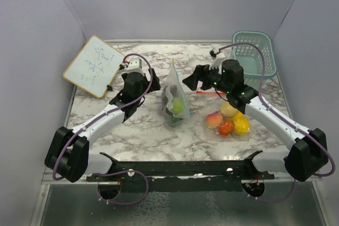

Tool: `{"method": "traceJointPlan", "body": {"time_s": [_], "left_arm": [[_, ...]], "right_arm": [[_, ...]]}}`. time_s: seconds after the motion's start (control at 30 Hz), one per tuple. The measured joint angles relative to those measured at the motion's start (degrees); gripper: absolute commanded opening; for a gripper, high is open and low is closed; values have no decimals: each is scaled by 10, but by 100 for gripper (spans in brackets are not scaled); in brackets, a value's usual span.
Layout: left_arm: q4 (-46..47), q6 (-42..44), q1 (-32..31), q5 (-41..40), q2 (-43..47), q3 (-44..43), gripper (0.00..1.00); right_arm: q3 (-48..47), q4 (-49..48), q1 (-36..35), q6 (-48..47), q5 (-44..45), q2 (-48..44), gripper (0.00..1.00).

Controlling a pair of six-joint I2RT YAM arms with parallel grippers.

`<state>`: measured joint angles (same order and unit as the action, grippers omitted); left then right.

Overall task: Open the zip-top bag and remove the fake food
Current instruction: Adjust the zipper food storage bag at the center of the board.

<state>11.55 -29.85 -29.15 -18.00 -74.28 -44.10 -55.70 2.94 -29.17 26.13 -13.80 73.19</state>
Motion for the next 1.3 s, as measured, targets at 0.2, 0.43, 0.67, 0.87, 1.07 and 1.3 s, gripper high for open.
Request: {"method": "traceJointPlan", "body": {"time_s": [0.2, 0.43, 0.67, 0.87, 1.07, 1.3], "left_arm": [[23, 11, 16, 40, -8, -2, 99], [60, 22, 17, 82, -23, -2, 99], [78, 58, 17, 140, -74, -32, 99], [124, 91, 18, 219, -124, -36, 99], [118, 191, 18, 300, -127, -70, 99], [97, 328, 23, 404, -111, -132, 99]], "right_arm": [[-49, 3, -22, -30, 60, 20, 87], [-89, 4, -46, -57, 108, 34, 75], [-159, 11, -51, -85, 114, 160, 43], [-224, 75, -51, -119, 130, 219, 3], [-236, 82, -49, -146, 140, 194, 2], [-204, 53, 7, -164, 63, 151, 2]]}}
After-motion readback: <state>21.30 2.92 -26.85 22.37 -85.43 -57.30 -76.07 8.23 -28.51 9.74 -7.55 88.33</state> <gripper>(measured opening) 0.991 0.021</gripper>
